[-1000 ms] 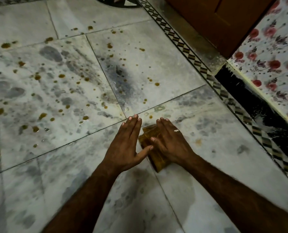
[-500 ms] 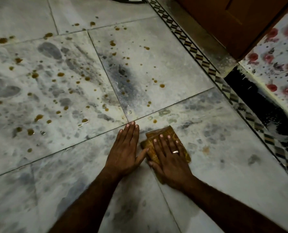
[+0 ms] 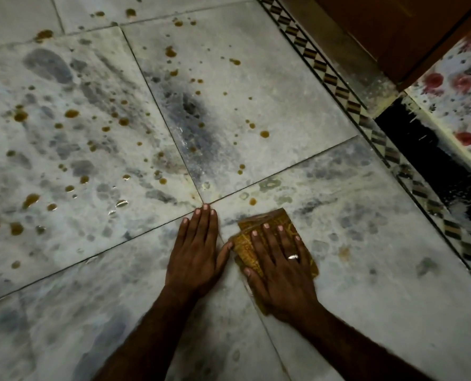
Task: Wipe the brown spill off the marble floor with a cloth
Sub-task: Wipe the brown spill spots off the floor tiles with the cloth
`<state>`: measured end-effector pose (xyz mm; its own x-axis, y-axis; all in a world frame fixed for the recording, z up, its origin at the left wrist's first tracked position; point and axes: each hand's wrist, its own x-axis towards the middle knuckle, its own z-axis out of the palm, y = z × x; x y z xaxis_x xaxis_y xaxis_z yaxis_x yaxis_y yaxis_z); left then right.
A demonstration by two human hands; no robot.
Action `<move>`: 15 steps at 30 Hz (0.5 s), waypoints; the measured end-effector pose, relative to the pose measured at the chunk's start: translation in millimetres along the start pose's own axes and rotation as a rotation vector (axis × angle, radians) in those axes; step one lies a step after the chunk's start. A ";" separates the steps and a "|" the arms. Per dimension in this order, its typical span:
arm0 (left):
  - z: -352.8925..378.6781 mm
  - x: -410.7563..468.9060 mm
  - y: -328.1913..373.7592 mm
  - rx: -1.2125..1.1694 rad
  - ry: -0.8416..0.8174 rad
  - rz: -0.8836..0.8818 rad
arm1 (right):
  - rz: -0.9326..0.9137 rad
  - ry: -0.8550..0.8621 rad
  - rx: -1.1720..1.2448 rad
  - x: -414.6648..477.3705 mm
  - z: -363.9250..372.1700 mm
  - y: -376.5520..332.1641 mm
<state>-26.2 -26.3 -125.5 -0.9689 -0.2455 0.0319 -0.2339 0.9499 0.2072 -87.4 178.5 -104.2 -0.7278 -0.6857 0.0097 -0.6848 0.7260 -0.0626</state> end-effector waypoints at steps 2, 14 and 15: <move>-0.4 -0.2 0.3 0.007 -0.004 -0.023 | 0.037 0.027 0.004 4.2 1.2 0.1; -2.2 1.0 4.0 -0.016 0.015 -0.109 | 0.250 0.063 -0.008 143.0 5.0 13.8; -1.8 1.5 3.8 -0.023 0.016 -0.115 | 0.218 0.059 -0.003 152.8 5.3 7.9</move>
<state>-28.4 -23.4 -122.9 -0.9344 -0.3555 0.0219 -0.3411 0.9109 0.2324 -203.9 79.2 -108.5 -0.8597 -0.5079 0.0548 -0.5107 0.8571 -0.0671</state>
